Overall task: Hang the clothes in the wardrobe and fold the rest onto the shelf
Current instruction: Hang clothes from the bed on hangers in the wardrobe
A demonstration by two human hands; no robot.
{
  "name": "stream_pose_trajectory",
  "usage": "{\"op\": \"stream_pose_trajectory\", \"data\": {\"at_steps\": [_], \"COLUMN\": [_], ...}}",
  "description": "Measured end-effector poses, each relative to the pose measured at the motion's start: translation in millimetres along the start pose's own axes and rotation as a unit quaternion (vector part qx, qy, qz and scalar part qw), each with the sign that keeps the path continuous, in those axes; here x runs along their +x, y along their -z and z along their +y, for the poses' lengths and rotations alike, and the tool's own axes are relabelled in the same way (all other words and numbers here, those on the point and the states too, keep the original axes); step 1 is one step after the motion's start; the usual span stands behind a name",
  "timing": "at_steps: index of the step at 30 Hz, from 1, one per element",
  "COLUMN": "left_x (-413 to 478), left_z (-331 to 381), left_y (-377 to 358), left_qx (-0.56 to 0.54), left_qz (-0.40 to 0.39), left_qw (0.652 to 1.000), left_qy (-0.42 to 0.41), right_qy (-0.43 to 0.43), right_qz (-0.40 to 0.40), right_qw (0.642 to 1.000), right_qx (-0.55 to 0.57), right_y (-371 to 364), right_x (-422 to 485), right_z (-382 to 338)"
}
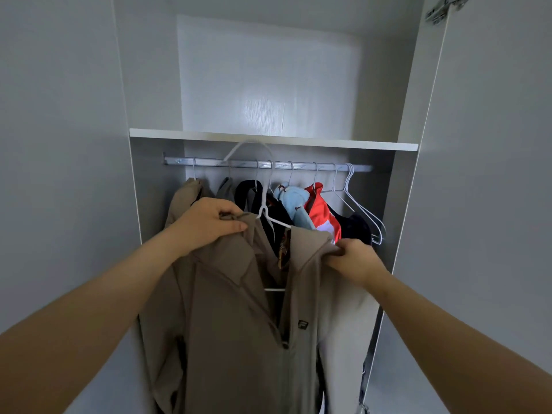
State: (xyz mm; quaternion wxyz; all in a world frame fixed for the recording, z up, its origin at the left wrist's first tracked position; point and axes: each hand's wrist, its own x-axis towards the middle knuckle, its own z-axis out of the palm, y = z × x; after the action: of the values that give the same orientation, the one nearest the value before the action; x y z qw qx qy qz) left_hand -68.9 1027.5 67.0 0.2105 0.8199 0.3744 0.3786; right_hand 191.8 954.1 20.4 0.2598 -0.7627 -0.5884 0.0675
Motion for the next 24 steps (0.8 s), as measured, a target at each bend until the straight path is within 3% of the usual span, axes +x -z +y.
{"op": "stream_pose_trajectory", "data": {"at_steps": [3,5,6,8,10,12,14,15,16,17,18,19,22,24], "left_x": [-2.1,-3.1,-1.4,7.1,15.0,17.4,15.1,10.7,8.2,7.8,6.4,3.9,-5.2,-8.7], "left_z": [3.2,3.6,5.0,5.4,8.7,13.5,19.4,20.4,16.1,8.5,3.4,-0.2,-4.8,-3.5], "left_y": [-5.5,-8.1,-6.9,-2.8,1.1,-5.3,-15.6,-21.9,-27.0,-28.6,-26.1,-24.3,-25.3,-31.9], "left_qx": [-0.038,-0.083,-0.107,-0.113,-0.087,-0.166,-0.307,-0.328,-0.269,-0.126,0.032,0.119,0.114,0.083], "left_qz": [-0.077,-0.118,-0.101,0.041,0.206,0.238,0.117,0.044,-0.002,-0.011,0.009,0.004,-0.174,-0.186], "left_qw": [0.996,0.989,0.988,0.99,0.97,0.948,0.927,0.923,0.943,0.98,0.995,0.992,0.977,0.979], "left_qy": [0.003,0.03,0.05,0.077,0.097,0.13,0.179,0.197,0.193,0.15,0.096,0.047,0.035,0.031], "right_qy": [0.108,0.132,0.141,0.143,0.134,0.131,0.13,0.13,0.13,0.129,0.125,0.117,0.092,0.084], "right_qz": [-0.052,-0.097,-0.116,-0.132,-0.126,-0.121,-0.12,-0.118,-0.112,-0.102,-0.092,-0.084,-0.075,-0.09], "right_qw": [0.99,0.965,0.947,0.928,0.919,0.91,0.905,0.903,0.902,0.902,0.901,0.901,0.899,0.906], "right_qx": [0.078,0.205,0.263,0.317,0.348,0.375,0.388,0.392,0.396,0.4,0.404,0.409,0.422,0.405], "right_y": [-1.6,-7.9,-11.3,-17.8,-23.6,-26.8,-26.3,-24.9,-23.0,-21.1,-19.2,-17.8,-13.6,-11.5], "right_x": [-4.5,-10.2,-13.9,-18.5,-20.1,-20.3,-19.7,-20.0,-20.9,-21.2,-20.9,-20.5,-22.3,-22.0], "right_z": [-17.9,-23.7,-24.3,-21.2,-19.0,-19.9,-21.6,-21.5,-21.1,-19.6,-17.4,-13.8,-8.7,-7.3]}}
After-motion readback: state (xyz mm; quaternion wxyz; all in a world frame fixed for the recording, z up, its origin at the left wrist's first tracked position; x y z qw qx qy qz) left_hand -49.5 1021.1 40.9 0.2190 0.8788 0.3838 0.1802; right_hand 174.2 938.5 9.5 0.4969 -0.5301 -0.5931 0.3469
